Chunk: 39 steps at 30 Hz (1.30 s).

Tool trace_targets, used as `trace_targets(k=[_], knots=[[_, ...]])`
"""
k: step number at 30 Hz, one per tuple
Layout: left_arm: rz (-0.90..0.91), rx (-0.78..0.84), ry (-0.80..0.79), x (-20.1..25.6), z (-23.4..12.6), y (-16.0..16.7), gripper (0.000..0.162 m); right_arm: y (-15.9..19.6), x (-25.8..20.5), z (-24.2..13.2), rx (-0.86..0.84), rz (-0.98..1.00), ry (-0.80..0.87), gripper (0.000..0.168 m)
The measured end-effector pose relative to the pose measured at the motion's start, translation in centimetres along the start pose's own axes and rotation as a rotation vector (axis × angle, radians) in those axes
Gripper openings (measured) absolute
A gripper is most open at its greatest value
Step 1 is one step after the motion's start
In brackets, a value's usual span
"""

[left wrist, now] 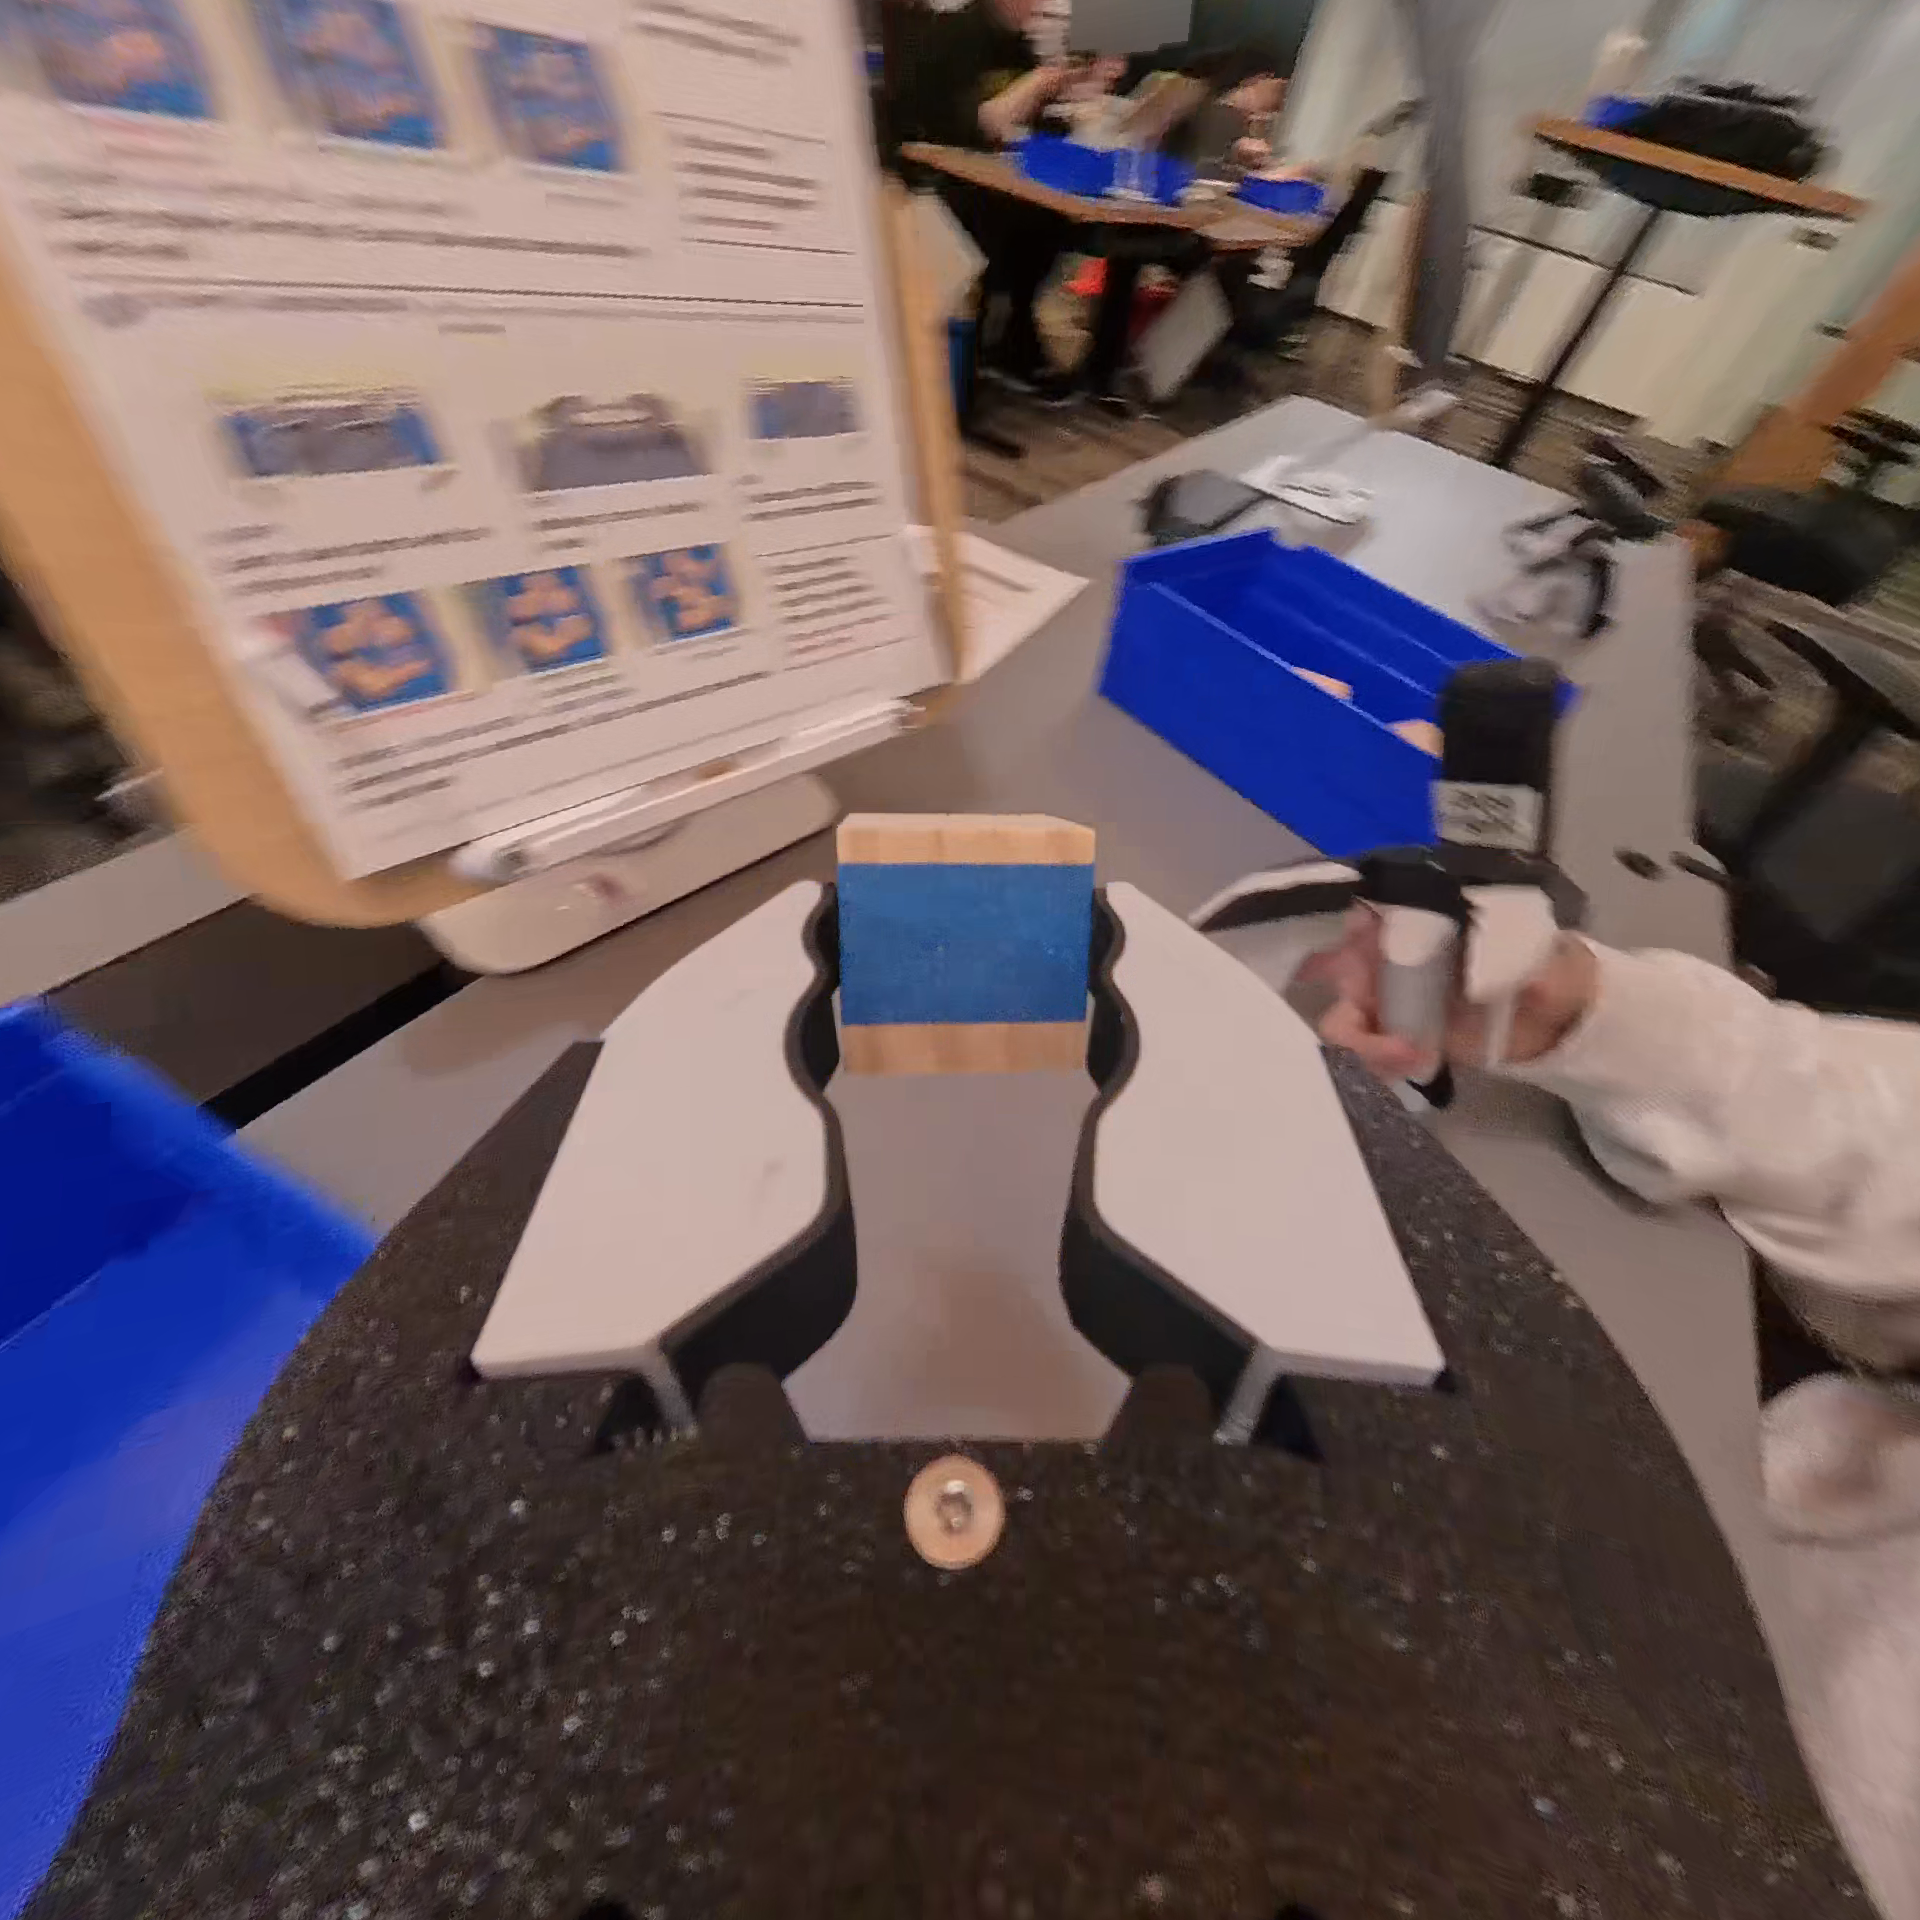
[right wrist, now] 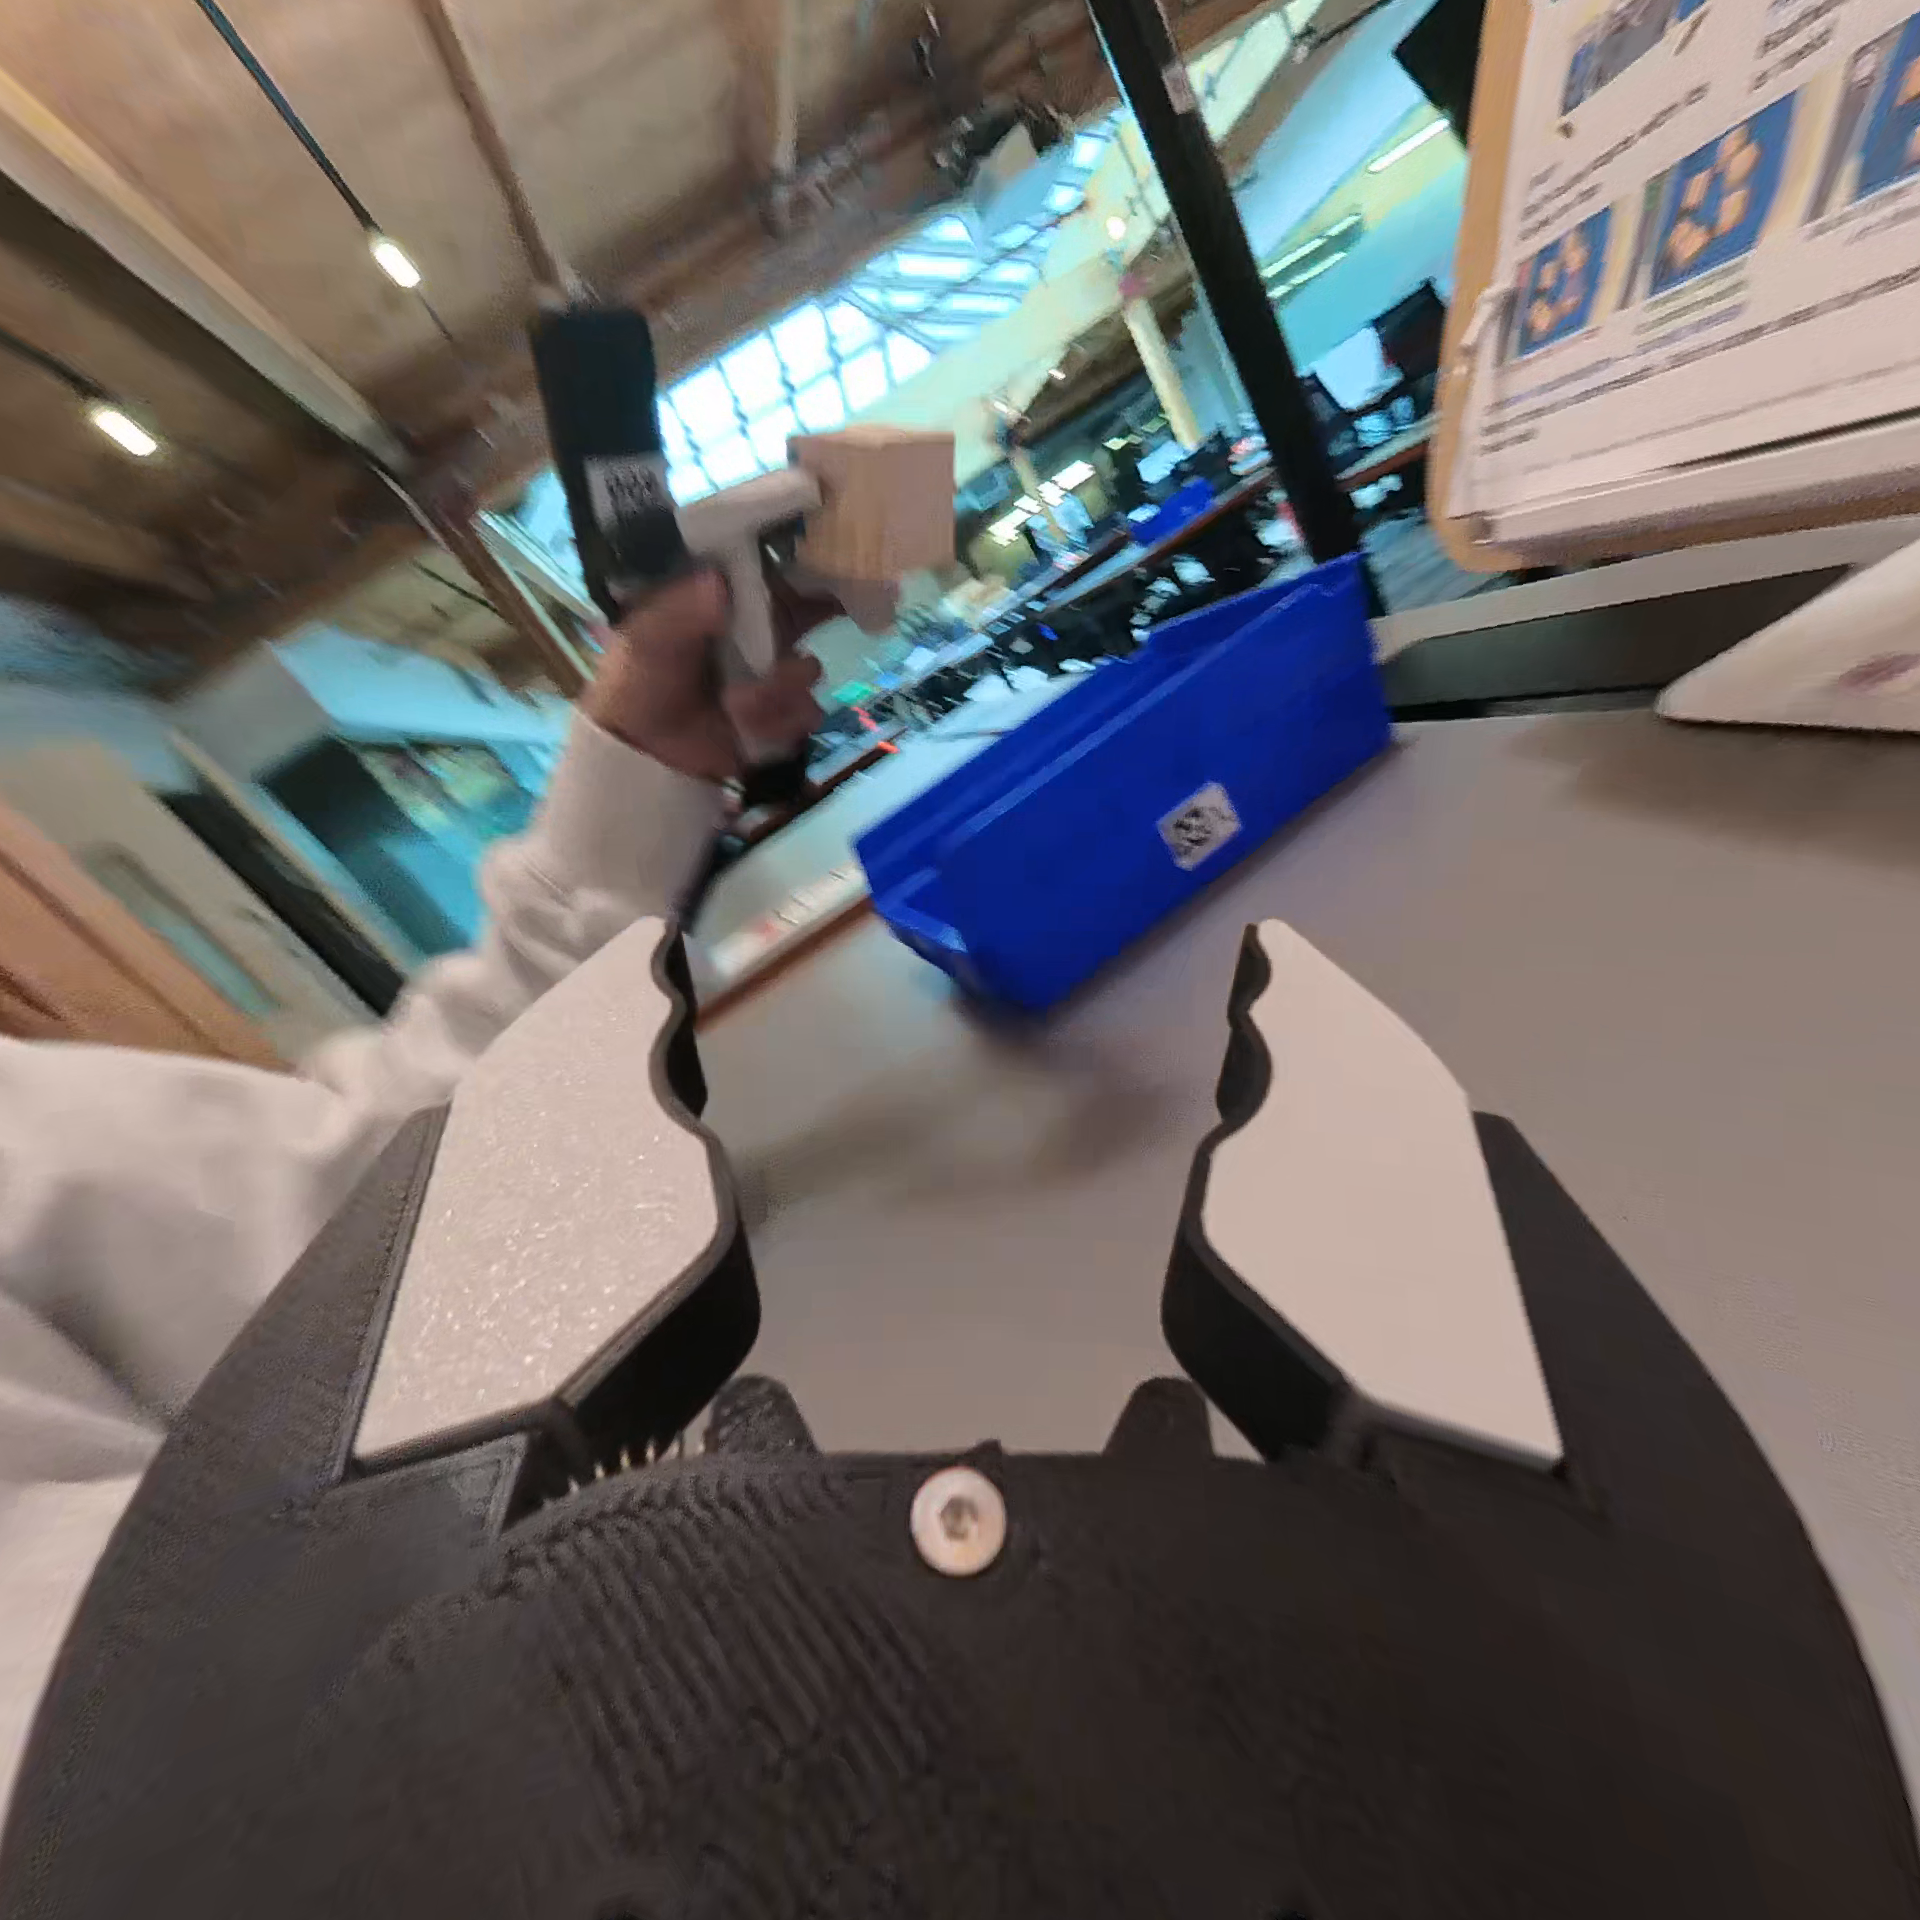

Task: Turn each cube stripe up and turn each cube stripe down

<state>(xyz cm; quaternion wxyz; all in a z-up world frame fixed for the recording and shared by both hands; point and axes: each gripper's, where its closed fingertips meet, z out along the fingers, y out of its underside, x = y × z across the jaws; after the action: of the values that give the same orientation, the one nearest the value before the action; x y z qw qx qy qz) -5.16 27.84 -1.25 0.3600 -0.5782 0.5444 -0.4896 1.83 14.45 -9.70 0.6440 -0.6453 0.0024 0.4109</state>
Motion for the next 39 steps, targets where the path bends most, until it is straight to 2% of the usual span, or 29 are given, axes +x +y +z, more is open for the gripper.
trace_targets(k=[5,7,11,17,23,26,27,28,34,37,39], knots=[[0.170,0.073,0.245,7.2,1.4,0.6,0.045,-1.5,-3.8,0.7,0.050,0.452,-0.268,0.094],[0.249,0.107,0.333,9.8,1.7,1.0,0.044,-1.9,-5.1,0.8,0.075,0.609,-0.362,0.086],[0.410,0.143,0.415,13.3,1.9,2.0,0.044,-1.4,-7.0,1.3,0.054,0.791,-0.454,0.083],[0.443,0.144,0.501,16.2,2.3,3.6,0.044,-0.6,-8.8,2.7,0.017,0.810,-0.484,0.083],[0.511,0.075,0.480,17.2,3.2,5.5,0.044,-0.4,-10.6,3.5,-0.013,0.799,-0.532,0.082],[0.520,0.085,0.482,17.5,3.2,5.5,0.044,0.1,-11.2,3.6,-0.040,0.772,-0.538,0.071],[0.523,0.085,0.486,17.6,3.1,5.6,0.044,0.2,-11.4,3.6,-0.048,0.746,-0.546,0.055],[0.534,0.077,0.474,17.5,3.2,5.8,0.044,0.3,-11.3,3.6,-0.049,0.717,-0.536,0.047],[0.550,0.043,0.362,16.7,3.9,6.3,0.045,0.5,-10.3,3.5,-0.097,0.722,-0.469,0.046],[0.543,0.055,0.264,16.1,4.4,6.0,0.068,-1.2,-9.6,2.3,-0.079,0.637,-0.389,0.046],[0.536,0.049,0.221,15.6,4.7,6.4,0.073,-3.1,-8.6,0.6,-0.078,0.523,-0.279,0.046]])
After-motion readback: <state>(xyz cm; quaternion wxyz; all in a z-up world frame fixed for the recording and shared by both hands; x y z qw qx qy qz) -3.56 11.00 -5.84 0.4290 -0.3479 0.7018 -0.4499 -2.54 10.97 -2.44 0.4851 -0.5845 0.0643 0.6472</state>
